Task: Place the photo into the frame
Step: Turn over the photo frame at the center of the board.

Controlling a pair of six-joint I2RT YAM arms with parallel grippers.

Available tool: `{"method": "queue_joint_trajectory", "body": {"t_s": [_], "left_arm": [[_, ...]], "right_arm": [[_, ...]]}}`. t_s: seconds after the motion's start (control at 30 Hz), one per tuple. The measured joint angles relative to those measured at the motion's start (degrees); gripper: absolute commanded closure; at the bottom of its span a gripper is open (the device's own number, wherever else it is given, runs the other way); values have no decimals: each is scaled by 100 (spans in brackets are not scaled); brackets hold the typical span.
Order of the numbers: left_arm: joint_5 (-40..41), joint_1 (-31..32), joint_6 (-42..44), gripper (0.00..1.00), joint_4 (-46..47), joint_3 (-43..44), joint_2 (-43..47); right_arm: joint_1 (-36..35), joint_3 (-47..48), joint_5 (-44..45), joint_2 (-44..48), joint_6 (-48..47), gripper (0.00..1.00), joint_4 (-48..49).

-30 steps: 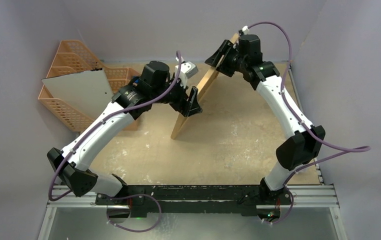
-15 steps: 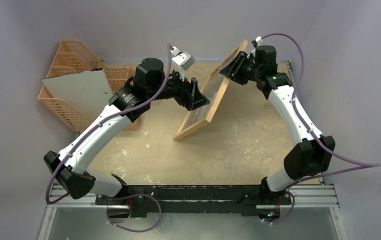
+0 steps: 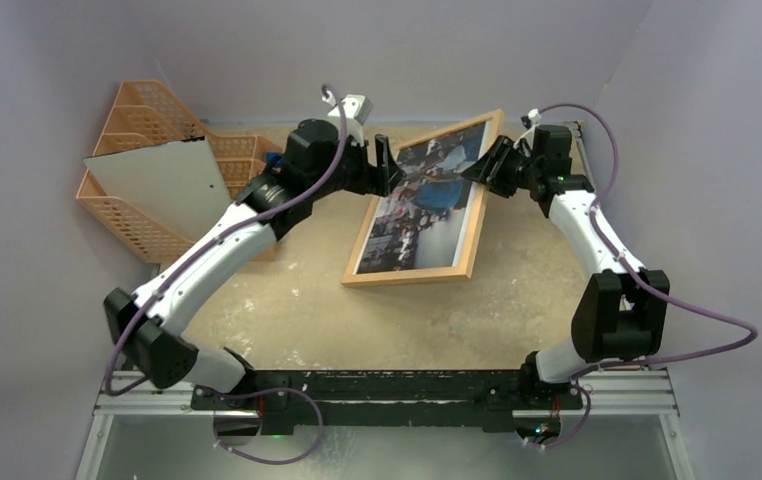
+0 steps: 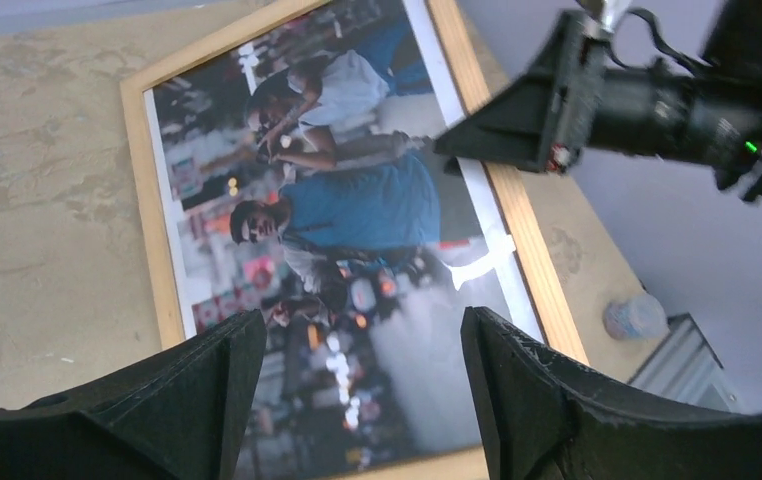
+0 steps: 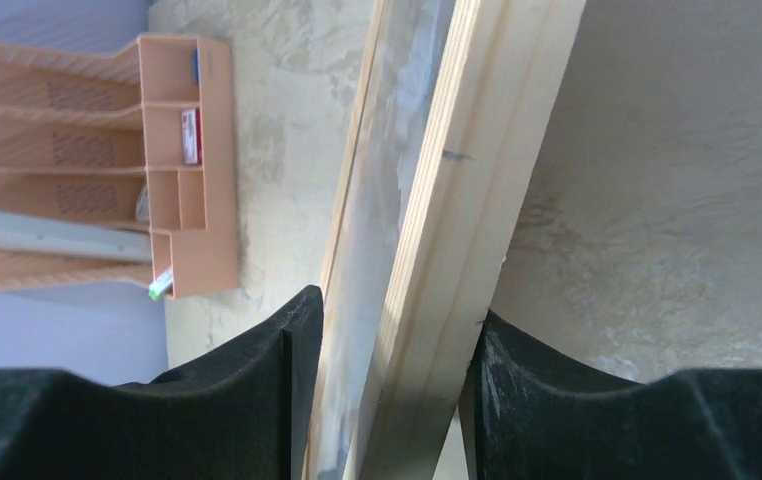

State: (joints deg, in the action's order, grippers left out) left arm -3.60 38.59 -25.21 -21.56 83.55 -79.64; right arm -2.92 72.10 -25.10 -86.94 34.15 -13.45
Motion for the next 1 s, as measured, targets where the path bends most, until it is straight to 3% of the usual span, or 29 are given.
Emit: {"method": "queue_joint_trajectory", "body": {"t_s": [0.1, 0.23, 0.37, 0.53, 0.6, 1.0], "left_arm": [[94, -212, -105, 27, 4, 402, -723], [103, -719, -271, 27, 33, 306, -1327], [385, -1268, -332, 27, 24, -210, -1421], [758, -1377, -291, 27, -7, -479, -1429], [852, -1370, -267, 27, 22, -564, -1475], [824, -1488, -273, 27, 181, -1167, -2452]], "right_arm": [[-7, -485, -238, 57, 72, 48, 562], [35, -1233, -546, 118, 181, 47, 1349], [179, -1974, -925, 107, 315, 46, 2229], [350, -2459, -1353, -70, 514, 45, 3235], [413, -2546, -1456, -195, 551, 39, 3523], [448, -3233, -713, -313, 538, 31, 3744]]}}
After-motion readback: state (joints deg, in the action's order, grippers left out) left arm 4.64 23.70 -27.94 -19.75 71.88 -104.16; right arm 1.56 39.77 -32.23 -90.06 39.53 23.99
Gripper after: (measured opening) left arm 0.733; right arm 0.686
